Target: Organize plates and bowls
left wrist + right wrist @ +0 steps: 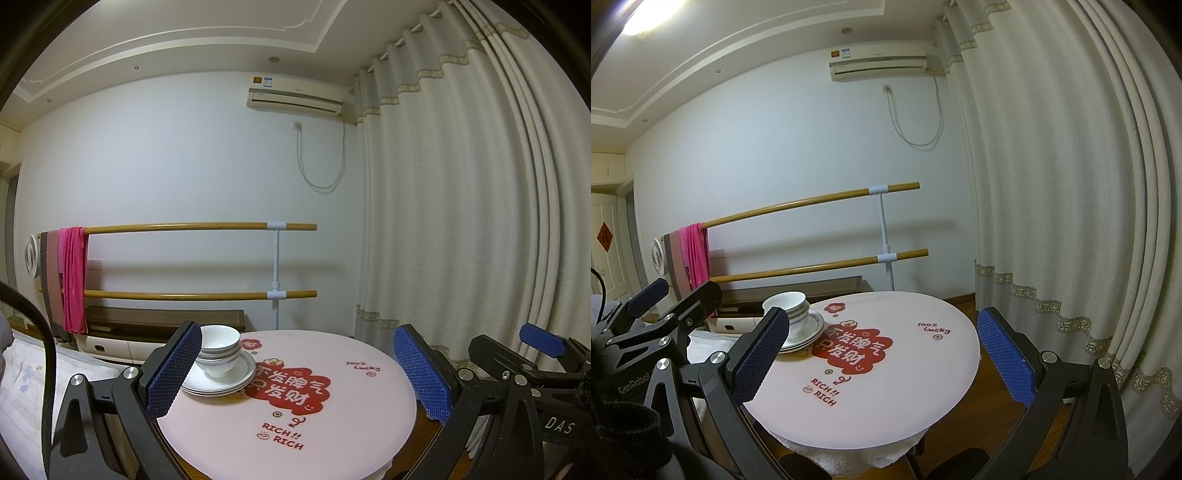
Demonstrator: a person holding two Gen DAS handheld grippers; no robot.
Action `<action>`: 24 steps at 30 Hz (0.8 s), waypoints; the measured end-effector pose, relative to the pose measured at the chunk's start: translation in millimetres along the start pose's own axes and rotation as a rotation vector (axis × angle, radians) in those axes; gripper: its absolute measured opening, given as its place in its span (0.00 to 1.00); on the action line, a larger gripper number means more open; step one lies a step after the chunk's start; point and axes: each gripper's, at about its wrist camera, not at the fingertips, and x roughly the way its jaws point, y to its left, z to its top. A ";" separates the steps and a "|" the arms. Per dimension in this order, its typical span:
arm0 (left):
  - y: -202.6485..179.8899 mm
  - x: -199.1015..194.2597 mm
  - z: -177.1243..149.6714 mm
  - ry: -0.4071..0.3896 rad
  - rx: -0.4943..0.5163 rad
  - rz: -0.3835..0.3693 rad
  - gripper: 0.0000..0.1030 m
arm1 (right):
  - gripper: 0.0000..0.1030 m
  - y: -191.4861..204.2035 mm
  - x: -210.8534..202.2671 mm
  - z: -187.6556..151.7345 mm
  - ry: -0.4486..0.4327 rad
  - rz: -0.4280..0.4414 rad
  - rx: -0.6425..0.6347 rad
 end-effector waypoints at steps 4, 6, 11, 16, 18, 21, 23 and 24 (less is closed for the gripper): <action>-0.5 0.6 -0.7 -0.006 0.003 0.000 0.99 | 1.00 -1.5 0.9 0.5 0.000 0.000 0.001; -0.2 1.6 -1.3 -0.005 0.003 -0.001 0.99 | 1.00 -1.7 1.0 0.4 0.001 0.001 0.001; 0.3 3.2 -1.4 -0.006 0.002 0.000 0.99 | 1.00 -1.8 0.5 0.6 0.002 0.001 0.002; 0.0 3.7 -1.9 -0.005 0.002 0.000 0.99 | 1.00 -2.0 0.8 0.7 0.001 0.001 0.003; -0.5 3.3 -2.8 -0.005 0.003 0.001 0.99 | 1.00 -0.3 0.0 0.0 0.003 0.000 0.004; -0.3 3.4 -3.0 -0.005 0.004 0.002 0.99 | 1.00 -0.2 -0.1 0.4 0.005 0.000 0.006; -0.6 3.2 -3.1 -0.004 0.004 0.003 0.99 | 1.00 0.7 -0.3 0.2 0.004 0.000 0.006; -0.7 3.1 -3.1 -0.005 0.004 0.002 0.99 | 1.00 0.4 -0.7 0.2 0.005 0.000 0.006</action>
